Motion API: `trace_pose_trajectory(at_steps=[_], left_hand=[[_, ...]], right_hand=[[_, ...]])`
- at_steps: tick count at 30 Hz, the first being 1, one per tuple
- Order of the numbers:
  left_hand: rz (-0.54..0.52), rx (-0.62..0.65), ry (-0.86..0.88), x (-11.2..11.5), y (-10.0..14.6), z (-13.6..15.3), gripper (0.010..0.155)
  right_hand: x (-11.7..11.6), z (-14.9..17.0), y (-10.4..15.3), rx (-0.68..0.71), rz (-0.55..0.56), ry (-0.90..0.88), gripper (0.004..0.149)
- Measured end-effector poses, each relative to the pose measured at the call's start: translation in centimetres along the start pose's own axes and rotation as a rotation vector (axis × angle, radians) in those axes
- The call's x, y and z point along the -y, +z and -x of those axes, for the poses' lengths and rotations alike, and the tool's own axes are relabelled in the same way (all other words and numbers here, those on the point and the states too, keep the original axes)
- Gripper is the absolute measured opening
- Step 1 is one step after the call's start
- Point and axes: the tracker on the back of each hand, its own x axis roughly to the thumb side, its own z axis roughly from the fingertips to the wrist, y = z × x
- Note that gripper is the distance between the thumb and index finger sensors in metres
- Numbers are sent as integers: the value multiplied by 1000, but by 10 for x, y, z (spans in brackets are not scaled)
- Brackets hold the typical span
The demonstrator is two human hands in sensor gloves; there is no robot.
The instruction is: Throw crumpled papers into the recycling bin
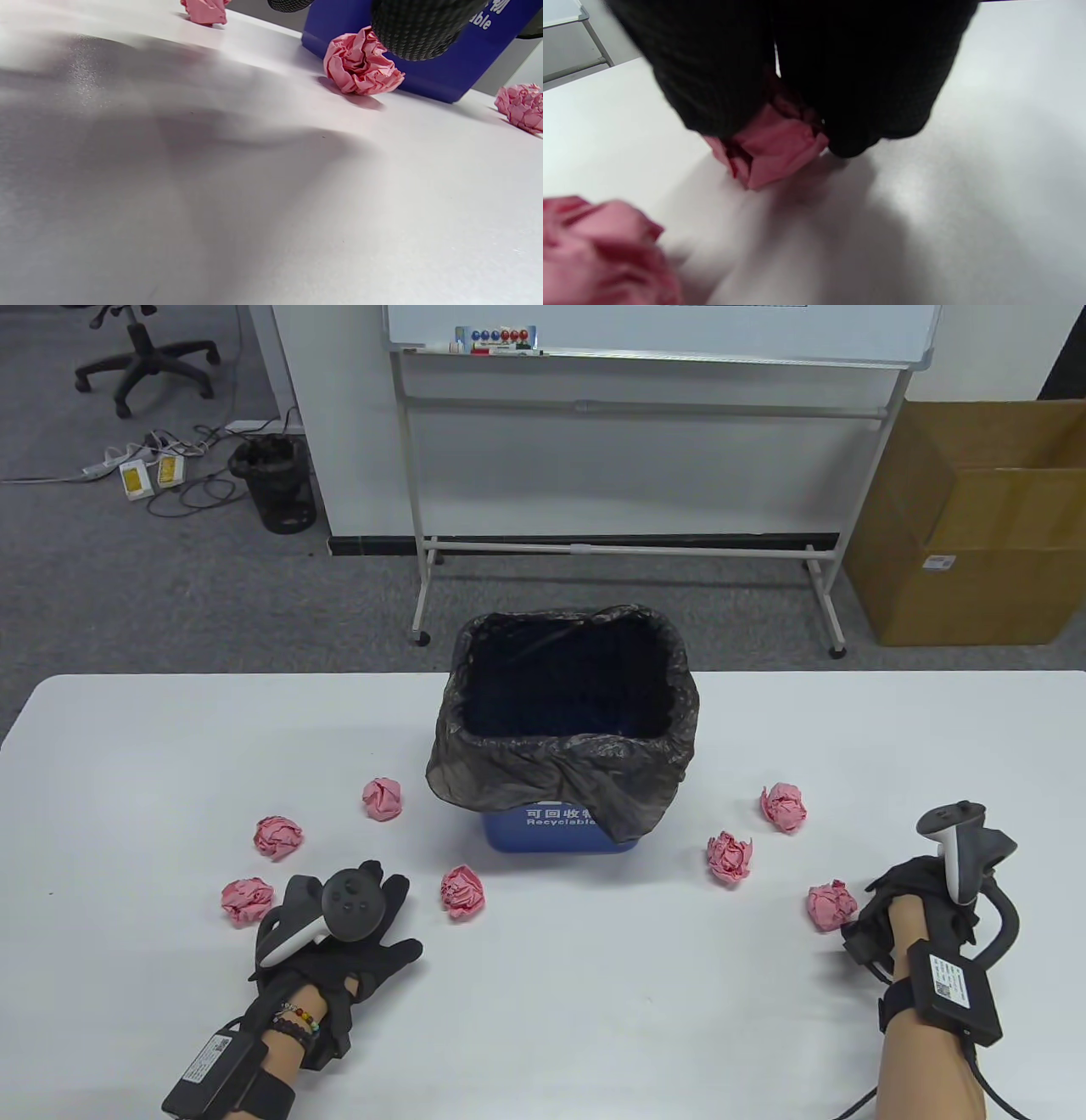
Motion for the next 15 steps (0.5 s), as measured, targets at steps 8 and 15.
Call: trace_pose_trajectory(at_steps=[8, 15], left_hand=[[-32, 11, 4, -3, 1, -2, 86], [-67, 30, -2, -7, 4, -8, 86]], right_hand=[[17, 0, 15, 32, 71, -7, 60], [35, -9, 46, 132, 102, 2, 60]])
